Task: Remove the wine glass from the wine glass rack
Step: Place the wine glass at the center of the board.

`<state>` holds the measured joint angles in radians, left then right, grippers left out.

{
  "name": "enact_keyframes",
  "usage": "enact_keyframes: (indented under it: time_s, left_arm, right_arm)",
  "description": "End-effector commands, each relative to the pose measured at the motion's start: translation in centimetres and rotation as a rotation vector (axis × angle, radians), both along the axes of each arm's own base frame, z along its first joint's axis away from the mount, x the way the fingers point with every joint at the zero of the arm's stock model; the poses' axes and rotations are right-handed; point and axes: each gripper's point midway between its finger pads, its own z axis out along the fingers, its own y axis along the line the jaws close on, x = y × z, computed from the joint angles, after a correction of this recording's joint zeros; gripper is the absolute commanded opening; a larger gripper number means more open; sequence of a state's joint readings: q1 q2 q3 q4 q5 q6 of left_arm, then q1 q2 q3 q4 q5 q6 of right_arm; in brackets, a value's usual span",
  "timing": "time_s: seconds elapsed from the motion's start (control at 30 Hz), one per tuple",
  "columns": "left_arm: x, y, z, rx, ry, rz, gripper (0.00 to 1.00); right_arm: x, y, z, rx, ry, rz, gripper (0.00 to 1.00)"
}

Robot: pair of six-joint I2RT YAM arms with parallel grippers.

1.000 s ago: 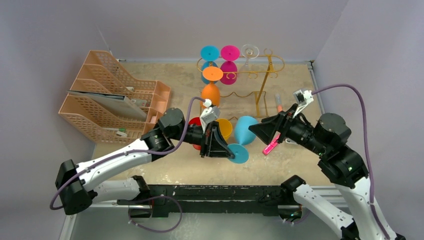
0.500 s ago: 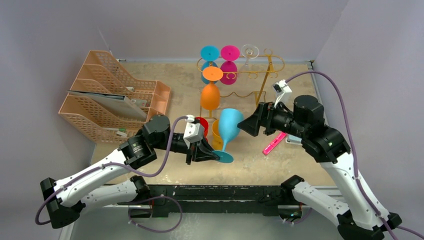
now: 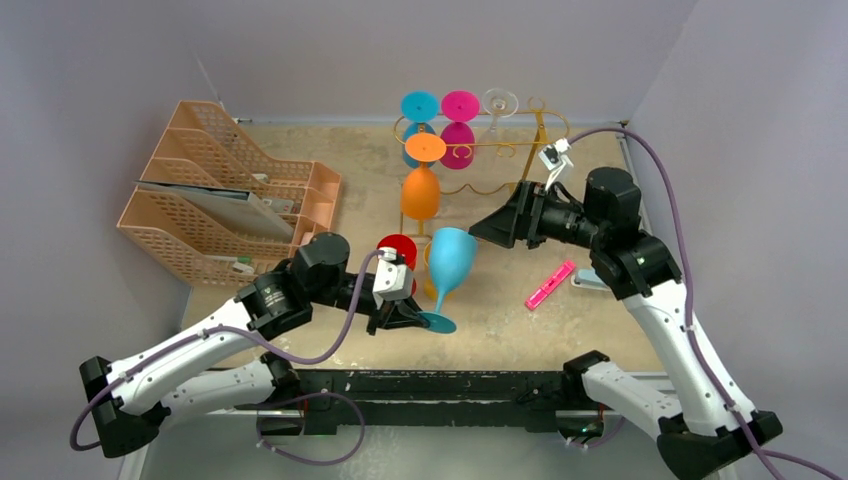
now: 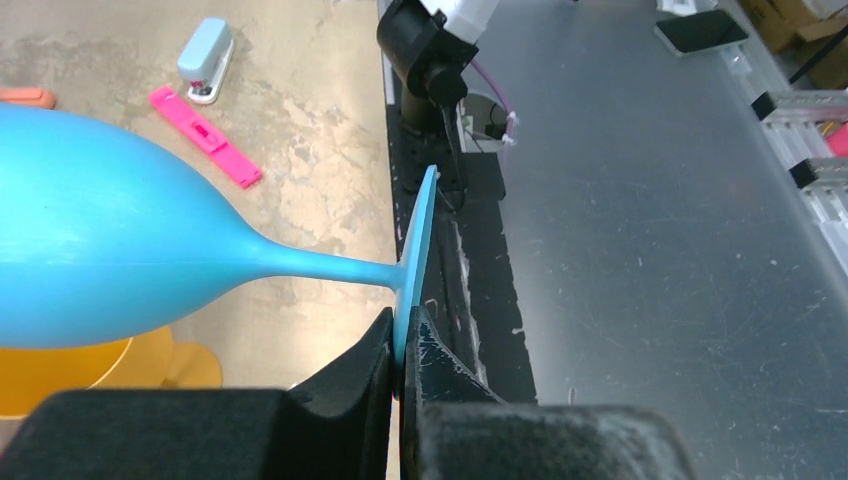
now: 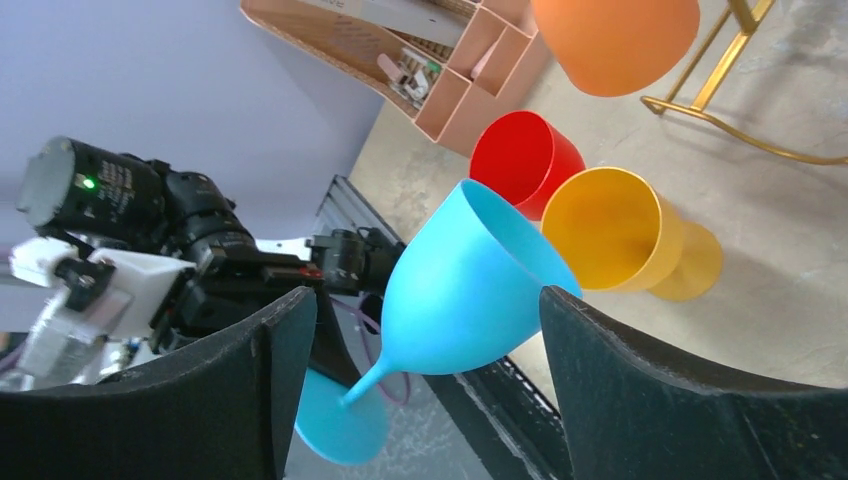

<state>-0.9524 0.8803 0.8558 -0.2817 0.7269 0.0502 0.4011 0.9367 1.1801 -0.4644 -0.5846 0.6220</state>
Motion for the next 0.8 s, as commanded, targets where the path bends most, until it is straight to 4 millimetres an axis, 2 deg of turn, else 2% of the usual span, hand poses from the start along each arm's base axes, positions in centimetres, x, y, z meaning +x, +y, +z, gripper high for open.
enact_keyframes:
  time_s: [0.0,0.13,0.27,0.4,0.47,0.6,0.77]
  left_arm:
    - [0.5,0.5,0.3,0.004,-0.086,0.019,0.0]
    - [0.2,0.5,1.5,-0.044,-0.123,-0.005,0.0]
    - [-0.4,0.9,2.1,-0.054,-0.148,-0.033,0.0]
    - [-1.0,1.1,3.0,-0.088,-0.162,-0.059,0.0]
    - [-1.1,1.2,3.0,-0.087,-0.163,-0.059,0.0]
    - [-1.0,1.0,3.2,-0.098,-0.161,-0.061,0.0]
    - [-0.9,0.4,3.4,-0.109,-0.133,-0.063,0.0]
  right_arm:
    - [0.6,1.0,1.3,0.13,0.036,0.089,0.82]
    - [2.1,1.0,0.7,0.184,0.102,0.07,0.8]
    - [2.6,1.6,1.3,0.233,0.104,0.096,0.78]
    - [3.2,1.7,0.9,0.227,0.142,0.083,0.71]
    - [2.9,1.7,0.6,0.224,0.166,0.093,0.68]
    - [1.7,2.1,1.4,0.247,0.177,0.174,0.69]
    - [-0.3,2.6,2.1,0.266,0.273,0.346,0.68]
